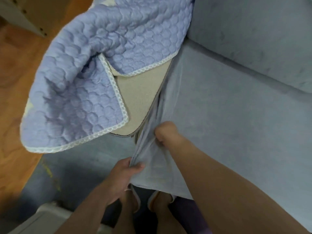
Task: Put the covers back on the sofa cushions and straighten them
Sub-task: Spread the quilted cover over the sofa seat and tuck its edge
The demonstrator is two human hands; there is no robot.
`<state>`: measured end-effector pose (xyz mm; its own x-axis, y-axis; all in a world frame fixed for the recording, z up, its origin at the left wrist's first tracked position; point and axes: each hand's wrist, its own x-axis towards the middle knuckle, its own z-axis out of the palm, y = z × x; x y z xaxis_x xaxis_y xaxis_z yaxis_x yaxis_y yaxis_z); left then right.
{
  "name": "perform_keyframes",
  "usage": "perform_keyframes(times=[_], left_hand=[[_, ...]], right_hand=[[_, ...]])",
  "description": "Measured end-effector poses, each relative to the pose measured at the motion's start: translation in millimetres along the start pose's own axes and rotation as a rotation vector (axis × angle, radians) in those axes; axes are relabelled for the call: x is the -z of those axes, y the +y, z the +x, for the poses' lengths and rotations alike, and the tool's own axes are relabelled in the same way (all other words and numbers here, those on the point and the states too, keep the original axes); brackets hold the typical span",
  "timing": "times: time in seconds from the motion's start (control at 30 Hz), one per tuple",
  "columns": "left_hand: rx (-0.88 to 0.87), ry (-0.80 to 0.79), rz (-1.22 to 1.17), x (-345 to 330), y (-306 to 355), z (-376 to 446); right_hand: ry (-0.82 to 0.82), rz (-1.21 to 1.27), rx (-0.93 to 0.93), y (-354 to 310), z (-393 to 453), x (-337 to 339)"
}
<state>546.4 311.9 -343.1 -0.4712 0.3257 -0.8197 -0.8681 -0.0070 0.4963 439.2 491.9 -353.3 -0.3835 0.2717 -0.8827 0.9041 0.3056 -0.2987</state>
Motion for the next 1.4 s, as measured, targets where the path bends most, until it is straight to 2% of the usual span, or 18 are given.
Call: perform_keyframes(times=[0.07, 0.13, 0.2, 0.27, 0.4, 0.53, 0.63, 0.77, 0.9, 0.97, 1.07, 1.13, 1.3, 1.4], left_hand=[[0.003, -0.044, 0.032, 11, 2, 2], [0.025, -0.068, 0.105, 22, 3, 2], [0.048, -0.066, 0.299, 34, 1, 6], [0.107, -0.045, 0.512, 48, -4, 10], [0.069, 0.027, 0.677, 44, -9, 23], [0.001, 0.235, 0.921, 42, -28, 50], [-0.014, 0.387, 0.966, 67, -15, 73], [0.094, 0.664, 0.910, 79, 17, 107], [0.177, 0.785, 0.560, 63, 1, 129], [0.223, 0.743, 0.356, 55, -2, 138], [0.285, 0.676, -0.228, 28, 17, 142], [0.311, 0.665, -0.454, 17, 17, 138], [-0.003, 0.599, -0.551, -13, 1, 110], [-0.157, 0.456, -0.414, -36, -5, 91]], right_hand=[[0.026, 0.181, -0.067, -2, 5, -5], [-0.005, 0.567, -0.148, -3, -2, -1], [-0.066, 0.938, -0.147, -5, -7, 5], [-0.118, 1.088, -0.094, -7, -10, 3], [-0.195, 1.176, -0.076, -11, -7, -12], [-0.173, 1.060, -0.086, -8, 4, -10], [-0.161, 0.995, -0.090, -17, 11, -7], [-0.203, 0.918, 0.027, -38, 24, -1], [-0.312, 0.844, 0.106, -35, 38, 11], [-0.335, 0.800, 0.159, -31, 45, 12], [-0.317, 0.763, 0.214, -27, 46, 10], [-0.291, 0.773, 0.240, -21, 46, 9], [-0.203, 0.799, 0.275, -15, 47, 15], [-0.193, 0.630, 0.324, -18, 44, 15]])
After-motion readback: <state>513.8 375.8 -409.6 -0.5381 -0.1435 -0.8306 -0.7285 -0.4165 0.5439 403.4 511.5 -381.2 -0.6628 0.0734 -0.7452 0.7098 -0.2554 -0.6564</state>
